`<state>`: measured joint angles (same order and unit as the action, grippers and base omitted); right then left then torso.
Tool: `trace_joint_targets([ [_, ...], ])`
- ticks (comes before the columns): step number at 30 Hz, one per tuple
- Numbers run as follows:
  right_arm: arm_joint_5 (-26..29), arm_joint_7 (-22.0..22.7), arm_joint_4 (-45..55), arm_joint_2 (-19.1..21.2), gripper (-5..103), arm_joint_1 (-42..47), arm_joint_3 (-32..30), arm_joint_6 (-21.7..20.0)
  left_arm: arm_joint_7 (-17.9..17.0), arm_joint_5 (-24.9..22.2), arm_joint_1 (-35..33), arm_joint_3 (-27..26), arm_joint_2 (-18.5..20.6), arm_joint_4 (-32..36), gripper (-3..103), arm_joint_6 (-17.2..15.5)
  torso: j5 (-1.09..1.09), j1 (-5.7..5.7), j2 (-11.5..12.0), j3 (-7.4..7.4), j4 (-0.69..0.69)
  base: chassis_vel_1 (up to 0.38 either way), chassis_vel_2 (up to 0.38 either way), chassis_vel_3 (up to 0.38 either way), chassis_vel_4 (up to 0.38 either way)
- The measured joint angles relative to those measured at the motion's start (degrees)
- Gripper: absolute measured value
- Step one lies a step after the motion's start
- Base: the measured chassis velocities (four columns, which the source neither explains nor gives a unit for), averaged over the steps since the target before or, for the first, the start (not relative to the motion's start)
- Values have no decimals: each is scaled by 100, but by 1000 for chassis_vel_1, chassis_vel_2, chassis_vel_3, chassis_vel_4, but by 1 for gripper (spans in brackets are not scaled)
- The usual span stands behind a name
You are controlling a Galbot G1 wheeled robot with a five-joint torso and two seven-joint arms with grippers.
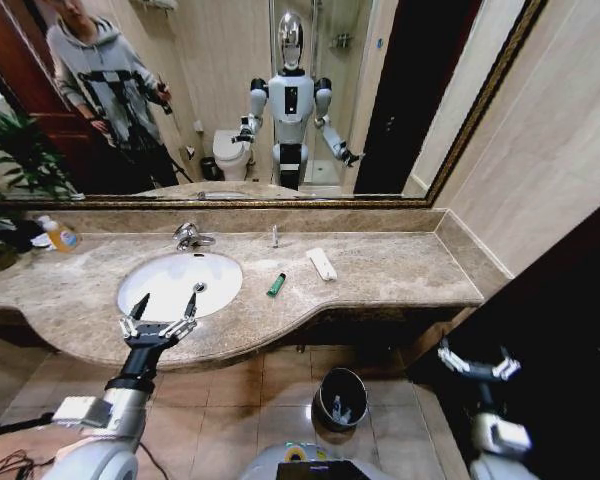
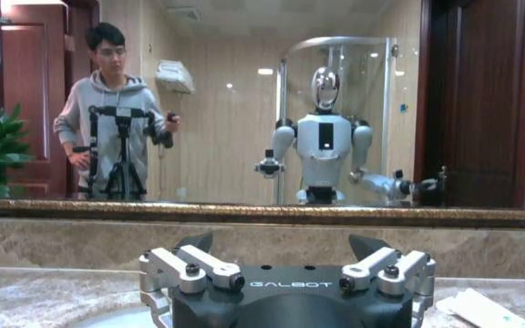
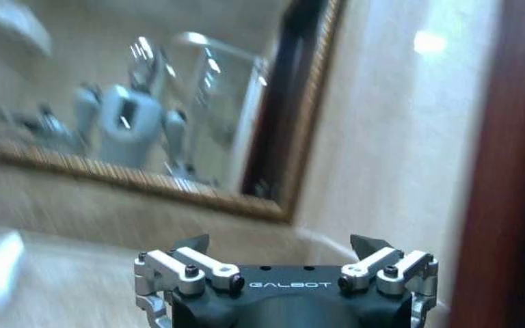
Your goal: Pick up the trash from the sink and place it in the trash bin.
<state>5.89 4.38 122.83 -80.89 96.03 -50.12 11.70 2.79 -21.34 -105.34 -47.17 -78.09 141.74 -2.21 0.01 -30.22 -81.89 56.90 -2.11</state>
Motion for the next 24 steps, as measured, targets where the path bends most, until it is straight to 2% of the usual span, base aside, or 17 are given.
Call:
trace_joint_targets([
  [3, 368, -191, 85, 564, 100, -832, 477, -667, 0, 0, 1, -1, 1, 0, 100, 0, 0, -2, 0, 1, -3, 0, 0, 0, 0],
  [5, 443, -291, 63, 676, 100, -970, 564, -743, 3, 0, 0, 0, 0, 0, 100, 0, -2, -2, 1, 1, -4, 0, 0, 0, 0],
  [7, 651, -776, -175, 1130, 100, -1510, 893, -1055, 0, 0, 0, 0, 0, 0, 100, 0, 0, -2, 1, 1, -2, 0, 0, 0, 0],
  [8, 651, -776, -175, 1130, 100, -1510, 893, -1055, 0, 0, 0, 0, 0, 0, 100, 0, 0, -2, 1, 1, -2, 0, 0, 0, 0],
  [11, 1026, -1094, -444, 1549, 100, -1975, 1385, -1472, 1, 0, 0, 0, 0, 0, 100, 0, 0, -2, 1, 1, -1, 0, 0, 0, 0],
  [12, 1026, -1094, -444, 1549, 100, -1975, 1385, -1472, 1, 0, 0, 0, 0, 0, 100, 0, 0, -2, 1, 1, -1, 0, 0, 0, 0],
  [16, 1185, -958, -993, 1806, 100, -2767, 2263, -1898, 1, 0, 1, 0, 0, 0, 100, 0, -1, -1, 1, 1, 0, 0, 0, 0, 0],
  [24, 1103, -339, -2191, 1711, 100, -4023, 3725, -2233, 2, 0, 1, 0, 0, 0, 100, 0, 0, -2, 1, 1, -1, 0, 0, 0, 0],
])
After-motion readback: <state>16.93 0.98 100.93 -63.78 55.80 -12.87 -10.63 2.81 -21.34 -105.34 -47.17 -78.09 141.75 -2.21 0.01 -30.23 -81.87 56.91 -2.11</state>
